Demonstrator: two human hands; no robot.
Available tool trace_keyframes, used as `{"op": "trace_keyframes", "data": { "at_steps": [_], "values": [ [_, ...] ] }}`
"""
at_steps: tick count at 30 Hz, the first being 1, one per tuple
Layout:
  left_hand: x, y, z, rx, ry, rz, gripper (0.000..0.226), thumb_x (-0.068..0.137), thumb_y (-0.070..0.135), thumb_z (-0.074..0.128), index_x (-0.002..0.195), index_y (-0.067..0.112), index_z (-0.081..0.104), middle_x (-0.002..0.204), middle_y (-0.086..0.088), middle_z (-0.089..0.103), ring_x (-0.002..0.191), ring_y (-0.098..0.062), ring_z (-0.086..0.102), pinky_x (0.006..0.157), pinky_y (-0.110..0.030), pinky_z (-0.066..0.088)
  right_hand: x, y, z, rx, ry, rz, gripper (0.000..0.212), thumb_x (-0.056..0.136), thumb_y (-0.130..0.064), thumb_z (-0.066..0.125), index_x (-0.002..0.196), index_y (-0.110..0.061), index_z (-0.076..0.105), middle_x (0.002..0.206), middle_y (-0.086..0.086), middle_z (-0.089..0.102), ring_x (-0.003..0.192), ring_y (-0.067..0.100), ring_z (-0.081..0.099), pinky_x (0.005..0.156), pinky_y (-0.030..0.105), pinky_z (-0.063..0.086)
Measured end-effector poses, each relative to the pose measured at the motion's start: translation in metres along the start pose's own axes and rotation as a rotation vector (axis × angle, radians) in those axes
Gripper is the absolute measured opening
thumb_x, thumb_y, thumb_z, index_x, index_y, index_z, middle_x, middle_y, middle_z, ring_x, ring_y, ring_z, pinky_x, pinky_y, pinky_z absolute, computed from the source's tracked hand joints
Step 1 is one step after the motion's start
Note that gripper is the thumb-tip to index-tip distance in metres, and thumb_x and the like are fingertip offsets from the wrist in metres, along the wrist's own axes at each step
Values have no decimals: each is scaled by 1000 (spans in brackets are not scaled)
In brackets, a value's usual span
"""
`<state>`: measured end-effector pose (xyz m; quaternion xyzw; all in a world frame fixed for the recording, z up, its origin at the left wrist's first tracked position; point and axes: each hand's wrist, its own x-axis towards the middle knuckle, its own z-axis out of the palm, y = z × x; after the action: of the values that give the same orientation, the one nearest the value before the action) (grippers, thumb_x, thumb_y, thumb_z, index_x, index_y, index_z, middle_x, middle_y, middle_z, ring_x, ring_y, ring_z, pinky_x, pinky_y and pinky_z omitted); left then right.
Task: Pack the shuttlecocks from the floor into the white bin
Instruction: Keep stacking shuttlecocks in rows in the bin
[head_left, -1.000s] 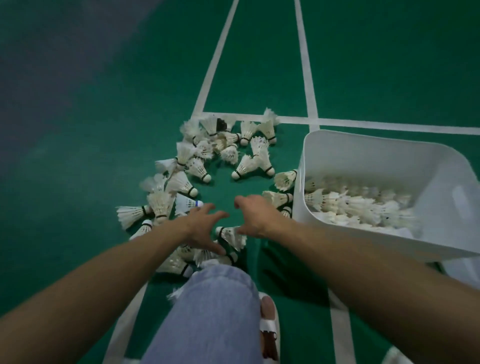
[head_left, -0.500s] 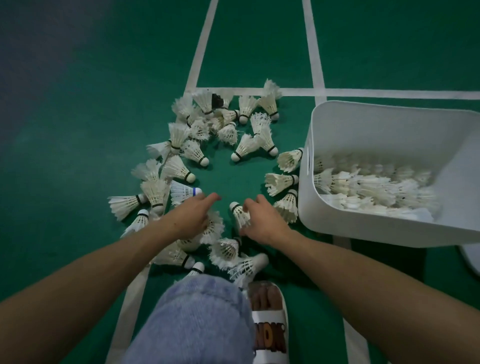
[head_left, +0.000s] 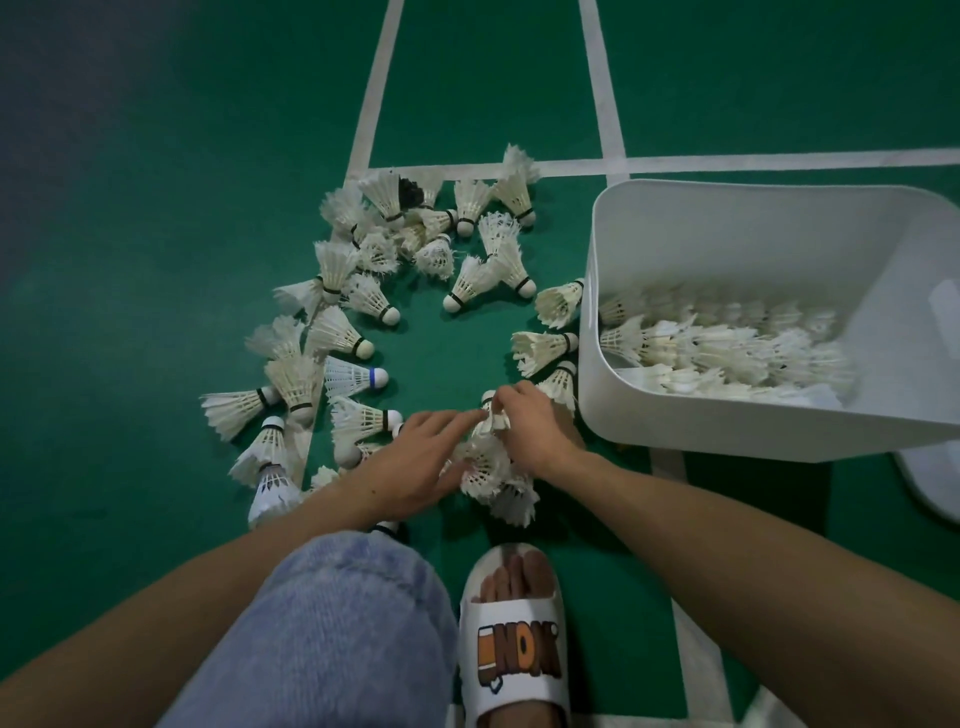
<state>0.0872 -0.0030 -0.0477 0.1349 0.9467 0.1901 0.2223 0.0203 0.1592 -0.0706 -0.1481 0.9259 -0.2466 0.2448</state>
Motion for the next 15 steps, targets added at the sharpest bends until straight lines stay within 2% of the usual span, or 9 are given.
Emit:
{"op": "trace_keyframes", "data": {
  "at_steps": [2,3,4,5,7,9,10,12,15],
  "values": [
    [1,-1,-2,-14,38,42,57,93,25,41,147,34,26,144,-5,35,129,-24,32,108,-35,27,0,4,-2,3,8,1,25,89,-4,58,113,-9,54,117,11,50,104,30,52,85,29,40],
    [2,-1,-3,0,22,51,63,91,6,44,145,37,31,146,-5,32,131,-24,31,108,-35,28,0,6,-3,-13,21,8,22,89,-9,59,110,-15,54,112,5,50,97,28,54,82,32,44],
    [2,-1,-4,39,-25,61,66,89,-3,44,142,36,38,149,-4,29,133,-24,29,110,-36,28,-1,8,-3,-28,39,42,18,89,-15,59,105,-19,53,105,-1,50,91,25,54,77,34,46],
    [2,0,-7,87,-89,78,59,89,-3,44,137,31,47,150,-4,28,136,-24,26,112,-37,27,0,9,-4,-14,59,64,15,89,-17,56,102,-22,52,99,-5,48,86,23,53,72,35,46],
    [2,4,-9,105,-118,133,40,90,20,40,125,20,60,144,-6,39,134,-24,30,112,-37,25,1,10,-3,-7,93,66,15,88,-16,53,100,-24,52,97,-7,48,85,21,52,72,35,47],
    [2,10,-9,23,-79,93,60,84,43,23,127,17,55,129,-6,50,124,-21,39,109,-32,25,2,11,-4,2,109,66,12,91,-23,47,100,-27,53,98,-7,51,85,19,54,75,37,49],
    [3,12,-7,6,-73,43,66,82,52,20,130,19,51,127,-5,51,124,-20,39,107,-30,25,2,12,-6,-3,117,62,14,92,-27,42,100,-28,54,96,-9,52,85,18,54,75,37,49],
    [7,13,3,63,-100,3,72,78,69,32,135,26,43,137,-3,44,132,-22,30,110,-36,25,0,13,-8,-34,138,30,18,93,-26,38,101,-28,54,94,-12,50,87,18,54,74,35,47],
    [8,18,15,145,-129,-17,78,75,64,61,139,32,31,147,1,27,140,-25,14,113,-48,27,-3,11,-13,6,146,18,20,96,-23,37,105,-25,55,100,-9,52,91,18,54,75,33,45]
  ]
}}
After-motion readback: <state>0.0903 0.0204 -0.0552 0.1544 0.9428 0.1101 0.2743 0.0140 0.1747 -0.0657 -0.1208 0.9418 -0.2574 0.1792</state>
